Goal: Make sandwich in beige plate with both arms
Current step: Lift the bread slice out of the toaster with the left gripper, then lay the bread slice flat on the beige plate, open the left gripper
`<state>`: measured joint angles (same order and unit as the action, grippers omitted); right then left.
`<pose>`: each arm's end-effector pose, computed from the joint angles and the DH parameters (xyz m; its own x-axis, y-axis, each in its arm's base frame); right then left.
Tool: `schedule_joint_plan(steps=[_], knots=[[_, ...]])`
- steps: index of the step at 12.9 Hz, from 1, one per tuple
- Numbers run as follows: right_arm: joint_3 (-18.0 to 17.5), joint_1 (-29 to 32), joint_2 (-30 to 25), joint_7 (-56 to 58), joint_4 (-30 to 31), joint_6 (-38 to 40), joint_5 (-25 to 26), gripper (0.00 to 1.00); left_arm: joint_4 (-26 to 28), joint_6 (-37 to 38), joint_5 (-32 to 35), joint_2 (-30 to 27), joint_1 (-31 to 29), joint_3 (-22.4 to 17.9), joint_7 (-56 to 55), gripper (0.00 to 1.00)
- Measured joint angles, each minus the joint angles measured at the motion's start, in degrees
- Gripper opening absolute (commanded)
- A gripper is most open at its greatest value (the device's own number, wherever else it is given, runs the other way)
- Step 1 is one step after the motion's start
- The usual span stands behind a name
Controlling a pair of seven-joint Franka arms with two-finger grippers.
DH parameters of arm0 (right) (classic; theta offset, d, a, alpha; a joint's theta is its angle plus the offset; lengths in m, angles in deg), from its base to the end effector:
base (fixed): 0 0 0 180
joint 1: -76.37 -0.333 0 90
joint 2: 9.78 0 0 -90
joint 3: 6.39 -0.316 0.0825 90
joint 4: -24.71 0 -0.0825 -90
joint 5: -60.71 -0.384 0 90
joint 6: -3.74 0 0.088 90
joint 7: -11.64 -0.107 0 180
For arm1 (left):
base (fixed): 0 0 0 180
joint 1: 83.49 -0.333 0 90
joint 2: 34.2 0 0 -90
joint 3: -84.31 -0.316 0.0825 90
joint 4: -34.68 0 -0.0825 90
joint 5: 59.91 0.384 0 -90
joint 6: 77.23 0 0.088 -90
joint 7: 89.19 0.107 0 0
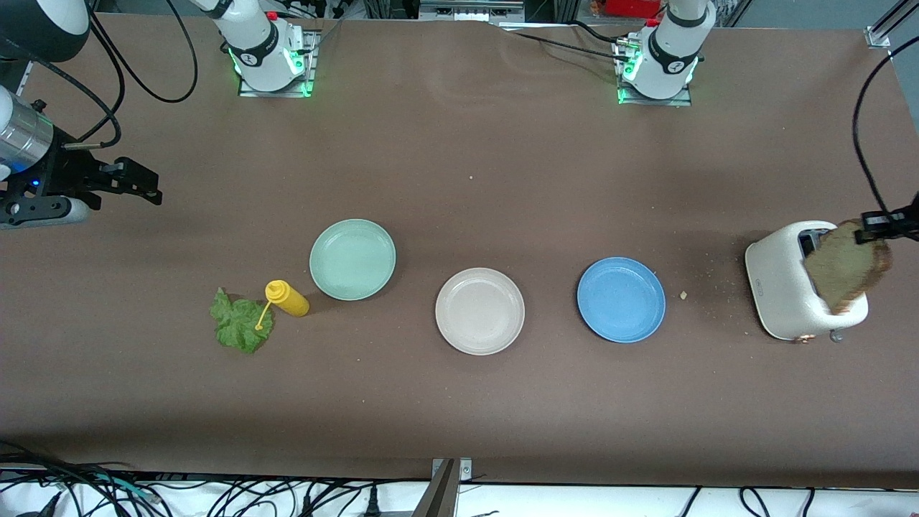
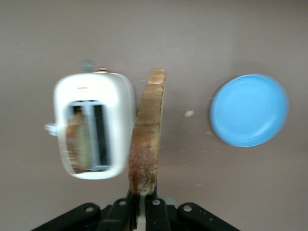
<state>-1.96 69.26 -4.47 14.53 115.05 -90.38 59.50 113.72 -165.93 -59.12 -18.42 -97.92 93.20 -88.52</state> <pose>0.5859 0.0315 0.5752 0.9951 0.0957 -0.0257 0.0953 -0.9953 -0.0152 0.6259 0.0751 0.5506 0.9909 0.0861 -0.1031 0.0895 -0.9955 0.0295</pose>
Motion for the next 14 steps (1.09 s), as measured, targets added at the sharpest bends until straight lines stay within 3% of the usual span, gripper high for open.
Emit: schedule_joint_plan(steps=[4, 5, 9, 14], knots=[[0.00, 0.00, 0.00, 0.00, 0.00, -0.02, 0.00, 1.00, 0.99, -0.18, -4.77, 1.95, 1.02, 13.79, -21.20, 0.00], [0.00, 0.01, 0.00, 0.00, 0.01, -0.02, 0.00, 1.00, 1.21, -1.59, -7.04, 3.37, 2.37, 15.62, -25.60, 0.00], [0.00, 0.01, 0.14, 0.00, 0.05, 0.01, 0.00, 1.00, 1.75, -15.04, -16.19, 9.64, 9.37, 16.31, -35.66, 0.00], [0.00, 0.01, 0.19, 0.00, 0.13, 0.01, 0.00, 1.00, 2.35, -31.25, -20.37, 18.58, 18.18, 16.49, -39.86, 0.00]])
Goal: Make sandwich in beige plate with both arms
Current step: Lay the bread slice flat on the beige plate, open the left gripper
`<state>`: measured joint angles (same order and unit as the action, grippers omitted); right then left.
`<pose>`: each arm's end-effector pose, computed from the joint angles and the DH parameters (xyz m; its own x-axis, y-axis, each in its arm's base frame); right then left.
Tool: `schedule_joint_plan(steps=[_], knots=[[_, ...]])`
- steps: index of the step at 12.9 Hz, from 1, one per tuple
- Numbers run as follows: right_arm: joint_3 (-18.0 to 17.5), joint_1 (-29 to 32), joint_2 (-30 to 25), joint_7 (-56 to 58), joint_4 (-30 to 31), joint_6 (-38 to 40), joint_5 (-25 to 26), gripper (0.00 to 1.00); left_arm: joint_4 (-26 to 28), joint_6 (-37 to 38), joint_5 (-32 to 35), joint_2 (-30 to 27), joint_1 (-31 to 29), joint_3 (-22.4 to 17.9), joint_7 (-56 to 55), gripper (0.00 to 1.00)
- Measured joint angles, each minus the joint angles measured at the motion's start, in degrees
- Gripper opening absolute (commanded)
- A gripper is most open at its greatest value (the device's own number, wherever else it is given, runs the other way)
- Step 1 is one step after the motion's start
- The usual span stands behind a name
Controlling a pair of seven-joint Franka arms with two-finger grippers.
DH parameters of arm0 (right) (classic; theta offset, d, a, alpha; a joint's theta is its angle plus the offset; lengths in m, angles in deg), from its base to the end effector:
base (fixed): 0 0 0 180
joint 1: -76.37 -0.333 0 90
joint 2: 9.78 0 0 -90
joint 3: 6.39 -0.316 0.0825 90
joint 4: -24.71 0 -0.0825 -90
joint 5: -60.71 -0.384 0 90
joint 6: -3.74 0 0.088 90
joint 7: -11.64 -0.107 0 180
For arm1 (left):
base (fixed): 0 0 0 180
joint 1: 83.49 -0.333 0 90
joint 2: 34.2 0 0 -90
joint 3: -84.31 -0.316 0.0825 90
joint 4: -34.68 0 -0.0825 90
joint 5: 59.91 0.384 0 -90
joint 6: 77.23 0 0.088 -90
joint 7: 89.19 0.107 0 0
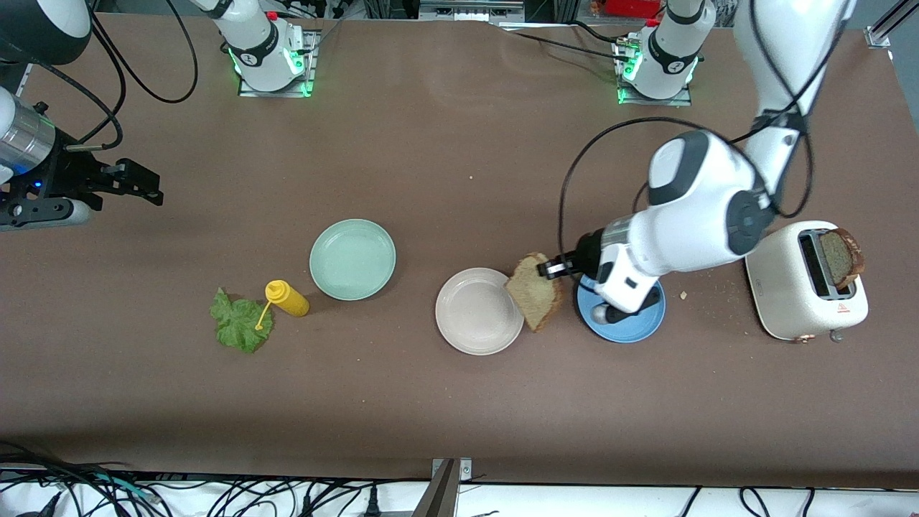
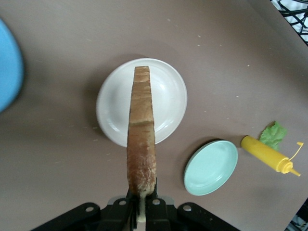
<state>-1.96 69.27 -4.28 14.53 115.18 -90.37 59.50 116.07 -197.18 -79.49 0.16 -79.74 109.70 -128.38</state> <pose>0.5865 0.0315 0.5721 0.9949 0.0955 -0.0314 0.0950 -0.9954 -0.0152 0.6538 -0.3090 0.3929 0.8997 0.3219 -0.2946 0.4268 -0.7902 0.4399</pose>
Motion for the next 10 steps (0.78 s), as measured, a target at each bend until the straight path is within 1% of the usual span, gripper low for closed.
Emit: schedule_joint_plan(steps=[2, 4, 7, 10], knots=[[0.00, 0.00, 0.00, 0.00, 0.04, 0.00, 0.00, 1.00, 0.11, -7.55, -0.97, 3.54, 3.01, 0.01, -1.00, 0.00], [0.00, 0.00, 0.00, 0.00, 0.05, 0.00, 0.00, 1.00, 0.15, -12.71, -0.99, 6.37, 5.28, 0.04, -1.82, 0.00], [0.00, 0.00, 0.00, 0.00, 0.06, 0.00, 0.00, 1.00, 0.16, -13.55, -0.99, 8.86, 6.77, 0.03, -2.09, 0.00], [0.00, 0.00, 0.00, 0.00, 0.07, 0.00, 0.00, 1.00, 0.16, -14.23, -0.99, 10.22, 7.50, 0.03, -2.09, 0.00]])
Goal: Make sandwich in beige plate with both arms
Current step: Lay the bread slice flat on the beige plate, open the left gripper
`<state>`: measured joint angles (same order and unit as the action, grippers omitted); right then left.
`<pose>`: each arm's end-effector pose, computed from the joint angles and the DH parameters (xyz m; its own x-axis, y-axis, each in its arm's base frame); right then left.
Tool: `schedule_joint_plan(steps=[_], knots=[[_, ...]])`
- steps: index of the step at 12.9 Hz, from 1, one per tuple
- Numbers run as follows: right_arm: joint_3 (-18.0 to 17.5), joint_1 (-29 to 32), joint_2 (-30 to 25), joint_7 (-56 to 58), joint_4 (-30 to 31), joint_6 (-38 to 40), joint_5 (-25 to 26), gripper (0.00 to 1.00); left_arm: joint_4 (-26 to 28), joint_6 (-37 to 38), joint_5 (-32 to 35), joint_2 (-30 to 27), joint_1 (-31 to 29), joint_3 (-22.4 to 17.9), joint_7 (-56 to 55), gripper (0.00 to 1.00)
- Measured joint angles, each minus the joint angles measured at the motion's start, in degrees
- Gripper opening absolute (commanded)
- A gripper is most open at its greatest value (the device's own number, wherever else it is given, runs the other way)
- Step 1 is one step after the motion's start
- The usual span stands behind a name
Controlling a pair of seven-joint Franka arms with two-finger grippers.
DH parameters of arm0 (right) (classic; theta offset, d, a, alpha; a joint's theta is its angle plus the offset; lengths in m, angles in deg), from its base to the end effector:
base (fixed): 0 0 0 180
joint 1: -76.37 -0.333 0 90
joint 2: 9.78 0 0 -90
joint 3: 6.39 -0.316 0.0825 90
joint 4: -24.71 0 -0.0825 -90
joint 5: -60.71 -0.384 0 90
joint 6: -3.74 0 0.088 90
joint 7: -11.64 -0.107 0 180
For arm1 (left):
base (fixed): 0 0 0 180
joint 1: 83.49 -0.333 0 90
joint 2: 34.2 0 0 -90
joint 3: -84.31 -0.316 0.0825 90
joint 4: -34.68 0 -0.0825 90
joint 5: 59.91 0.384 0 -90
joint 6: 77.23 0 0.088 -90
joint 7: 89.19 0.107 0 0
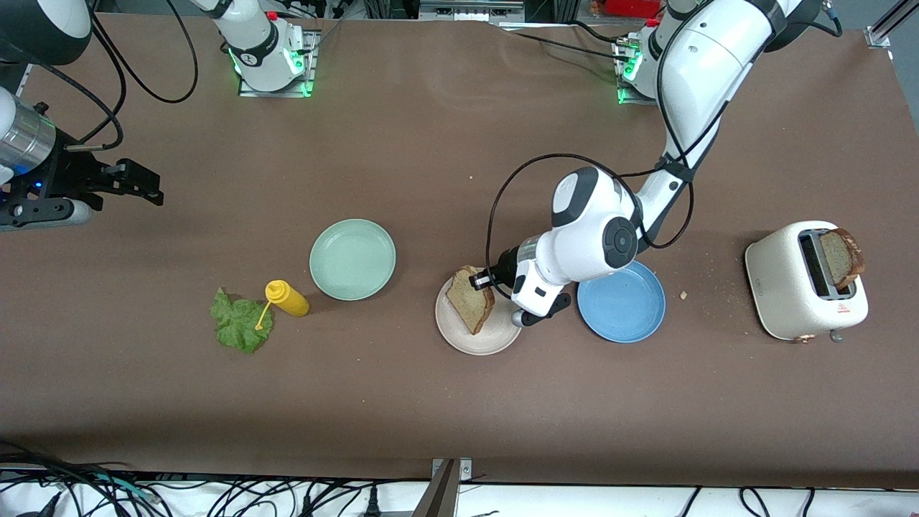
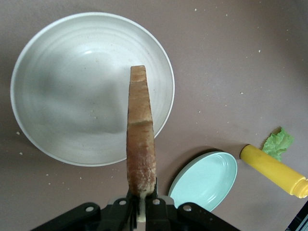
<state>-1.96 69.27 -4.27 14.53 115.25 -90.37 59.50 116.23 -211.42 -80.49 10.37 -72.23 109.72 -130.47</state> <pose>0.5864 0.0315 0.5714 0.9949 0.0955 -0.0328 0.0950 -0.9954 -0.0153 0.6361 -0.3891 0.2893 0.8832 0.3460 -0.3167 0.4630 -0.7513 0.4703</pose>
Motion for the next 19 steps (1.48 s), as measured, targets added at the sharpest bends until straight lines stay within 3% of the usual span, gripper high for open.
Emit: schedule_joint_plan(steps=[3, 4, 5, 6, 7, 10, 16, 19], knots=[[0.00, 0.00, 0.00, 0.00, 0.00, 0.00, 0.00, 1.00, 0.01, -0.32, 0.00, 1.21, 0.10, -0.09, 0.07, 0.00], [0.00, 0.00, 0.00, 0.00, 0.00, 0.00, 0.00, 1.00, 0.01, -0.50, 0.00, 1.59, 0.09, -0.16, 0.09, 0.17], [0.00, 0.00, 0.00, 0.00, 0.00, 0.00, 0.00, 1.00, 0.01, -0.60, 0.00, 1.83, 0.09, -0.25, 0.10, 0.55], [0.00, 0.00, 0.00, 0.00, 0.00, 0.00, 0.00, 1.00, 0.01, -0.62, 0.00, 1.87, 0.05, -0.33, 0.10, 0.86], [0.00, 0.00, 0.00, 0.00, 0.00, 0.00, 0.00, 1.00, 0.01, -0.62, 0.00, 1.87, 0.00, -0.38, 0.10, 0.95], [0.00, 0.00, 0.00, 0.00, 0.00, -0.03, 0.00, 1.00, 0.21, 0.85, 0.00, 1.89, -0.02, -0.95, 0.10, 0.99], [0.29, 0.36, 0.21, 0.03, 0.00, -0.12, 0.30, 1.00, 1.25, 11.58, 4.47, 1.96, -0.98, -3.06, 0.32, 0.99], [3.12, 0.50, 0.32, 1.76, 0.01, -0.12, 0.38, 1.00, 1.60, 16.33, 6.45, 1.92, -2.29, -3.12, 0.32, 0.99]])
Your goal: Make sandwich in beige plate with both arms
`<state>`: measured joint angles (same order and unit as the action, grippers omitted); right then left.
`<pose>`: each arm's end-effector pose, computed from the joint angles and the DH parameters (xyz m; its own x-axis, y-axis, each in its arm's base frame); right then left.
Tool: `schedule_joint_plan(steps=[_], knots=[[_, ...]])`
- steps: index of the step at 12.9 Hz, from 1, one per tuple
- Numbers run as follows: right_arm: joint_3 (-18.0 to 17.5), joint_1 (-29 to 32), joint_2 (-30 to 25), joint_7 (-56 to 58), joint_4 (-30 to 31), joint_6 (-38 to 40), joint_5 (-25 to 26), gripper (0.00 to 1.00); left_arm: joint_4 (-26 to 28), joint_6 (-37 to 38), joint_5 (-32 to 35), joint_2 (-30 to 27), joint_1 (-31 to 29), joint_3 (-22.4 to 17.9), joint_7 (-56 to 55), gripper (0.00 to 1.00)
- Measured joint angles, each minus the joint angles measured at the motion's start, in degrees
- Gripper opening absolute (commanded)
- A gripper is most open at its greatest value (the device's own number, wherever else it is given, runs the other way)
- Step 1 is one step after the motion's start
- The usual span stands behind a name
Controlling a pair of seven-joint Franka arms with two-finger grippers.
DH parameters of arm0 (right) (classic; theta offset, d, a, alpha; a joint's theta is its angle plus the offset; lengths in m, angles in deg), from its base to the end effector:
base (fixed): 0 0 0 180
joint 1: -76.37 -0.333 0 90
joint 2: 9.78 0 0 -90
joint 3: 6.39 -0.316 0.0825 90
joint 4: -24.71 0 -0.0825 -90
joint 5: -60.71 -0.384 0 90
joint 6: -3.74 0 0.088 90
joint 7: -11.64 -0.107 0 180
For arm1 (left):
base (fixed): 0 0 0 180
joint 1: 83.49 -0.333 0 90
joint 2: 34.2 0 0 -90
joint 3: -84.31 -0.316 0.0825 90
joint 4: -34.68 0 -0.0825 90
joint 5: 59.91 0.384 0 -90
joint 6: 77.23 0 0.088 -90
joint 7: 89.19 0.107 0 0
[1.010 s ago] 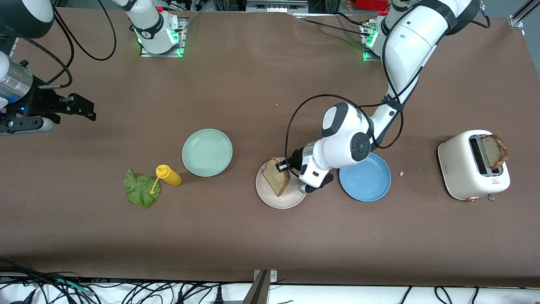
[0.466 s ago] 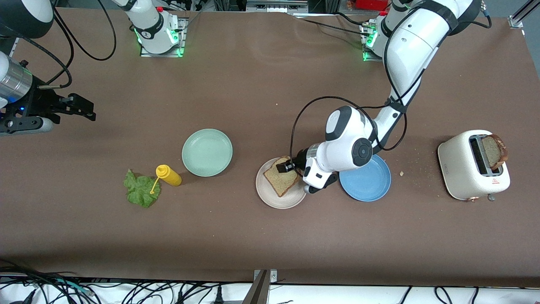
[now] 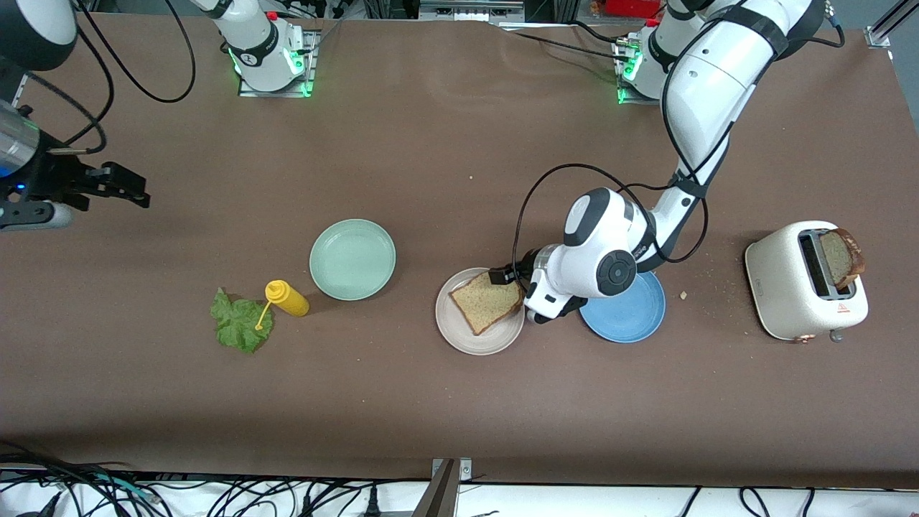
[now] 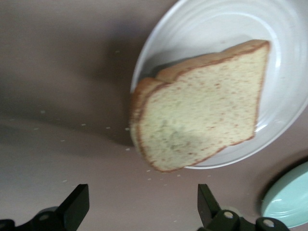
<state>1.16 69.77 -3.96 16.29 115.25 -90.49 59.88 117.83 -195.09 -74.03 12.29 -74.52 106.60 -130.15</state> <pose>0.5886 -0.0048 0.5687 0.9973 0.0637 -0.0361 0.0636 -0.9980 -0.0040 0.6213 -0.3357 0.2232 0.8426 0.2970 -0.4493 0.4227 -0.8816 0.2099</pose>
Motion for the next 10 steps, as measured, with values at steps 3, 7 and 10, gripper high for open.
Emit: schedule_joint_plan(steps=[3, 7, 10], knots=[[0.65, 0.02, 1.57, 1.06, 0.01, -0.82, -0.06, 1.00, -1.14, 6.87, 3.49, -2.00, -4.17, 0.18, 0.12, 0.99], [0.35, -0.30, 2.68, 4.82, 0.01, -1.16, -0.12, 1.00, -1.90, 13.41, 14.47, -10.47, -10.07, 0.28, 0.18, 0.99], [-2.50, -0.59, 4.09, 13.50, -0.71, -1.24, -0.48, 1.00, -2.01, 13.83, 19.95, -16.52, -14.05, 0.24, 0.68, 0.99]])
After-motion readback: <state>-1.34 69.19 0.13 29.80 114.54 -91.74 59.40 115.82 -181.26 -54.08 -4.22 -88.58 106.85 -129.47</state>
